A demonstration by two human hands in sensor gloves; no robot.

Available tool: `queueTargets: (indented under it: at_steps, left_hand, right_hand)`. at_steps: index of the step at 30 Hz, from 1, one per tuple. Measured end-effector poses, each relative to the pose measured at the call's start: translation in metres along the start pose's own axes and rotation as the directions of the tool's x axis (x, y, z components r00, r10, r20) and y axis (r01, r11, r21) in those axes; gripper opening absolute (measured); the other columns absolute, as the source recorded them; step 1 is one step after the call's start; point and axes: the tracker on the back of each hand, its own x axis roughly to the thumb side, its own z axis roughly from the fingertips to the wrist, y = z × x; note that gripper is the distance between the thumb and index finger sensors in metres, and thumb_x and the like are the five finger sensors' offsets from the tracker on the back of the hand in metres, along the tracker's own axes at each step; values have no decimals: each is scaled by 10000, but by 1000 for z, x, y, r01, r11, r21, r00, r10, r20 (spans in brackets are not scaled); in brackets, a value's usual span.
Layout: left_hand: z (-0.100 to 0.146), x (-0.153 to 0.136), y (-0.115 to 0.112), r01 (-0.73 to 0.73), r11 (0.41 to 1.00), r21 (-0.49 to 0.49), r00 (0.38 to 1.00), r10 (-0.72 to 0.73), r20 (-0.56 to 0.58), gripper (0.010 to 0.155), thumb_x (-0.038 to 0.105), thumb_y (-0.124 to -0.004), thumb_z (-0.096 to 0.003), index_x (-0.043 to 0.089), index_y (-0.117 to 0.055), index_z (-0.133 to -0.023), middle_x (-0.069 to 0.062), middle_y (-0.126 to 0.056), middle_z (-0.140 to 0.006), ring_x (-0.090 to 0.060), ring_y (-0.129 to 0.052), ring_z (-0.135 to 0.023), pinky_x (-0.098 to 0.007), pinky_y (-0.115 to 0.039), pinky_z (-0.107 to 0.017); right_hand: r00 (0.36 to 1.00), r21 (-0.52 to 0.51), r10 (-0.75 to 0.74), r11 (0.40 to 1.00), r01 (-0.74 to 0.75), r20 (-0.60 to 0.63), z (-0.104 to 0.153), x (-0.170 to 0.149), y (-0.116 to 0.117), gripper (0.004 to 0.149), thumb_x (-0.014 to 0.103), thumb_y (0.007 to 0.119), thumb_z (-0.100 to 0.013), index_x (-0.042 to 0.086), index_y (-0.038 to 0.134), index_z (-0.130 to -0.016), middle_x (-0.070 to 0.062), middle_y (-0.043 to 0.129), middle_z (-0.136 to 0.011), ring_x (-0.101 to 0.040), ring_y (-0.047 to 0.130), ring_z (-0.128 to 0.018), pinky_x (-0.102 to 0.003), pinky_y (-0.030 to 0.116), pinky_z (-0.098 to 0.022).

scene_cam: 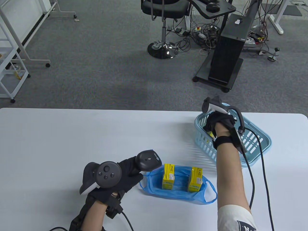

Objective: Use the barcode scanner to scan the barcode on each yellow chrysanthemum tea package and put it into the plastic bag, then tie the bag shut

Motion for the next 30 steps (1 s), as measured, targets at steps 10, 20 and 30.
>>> queueTargets:
  at_steps: [10, 20, 30]
  left_hand:
    - [2, 2, 3, -1, 1000, 8, 1000, 1, 6, 603, 483, -880, -484, 226, -718, -1004, -31, -937, -813, -162, -1068, -538, -406, -898, -424]
    - [3, 7, 6, -2, 1000, 18, 999, 1, 35, 601, 483, -880, -486, 228, -718, -1005, -30, -936, -815, -161, -1067, -541, -406, -898, -425]
    - [6, 23, 9, 27, 999, 31, 996, -29, 79, 599, 482, -879, -488, 232, -716, -1007, -29, -935, -817, -161, -1066, -543, -407, -897, -427]
  right_hand:
    - [999, -104, -50, 993, 49, -2, 7, -4, -1, 655, 448, 860, -293, 179, 673, -860, -160, 482, -1030, -357, 774, -876, -484, 794, -607]
    - [984, -226, -176, 959, 171, -4, 52, -38, -52, 636, 435, 874, -295, 188, 690, -852, -140, 499, -1029, -355, 756, -878, -505, 775, -615]
    - [979, -347, -181, 916, 201, 89, 107, -59, -81, 629, 422, 869, -308, 193, 692, -867, -131, 500, -1042, -353, 743, -896, -516, 755, -632]
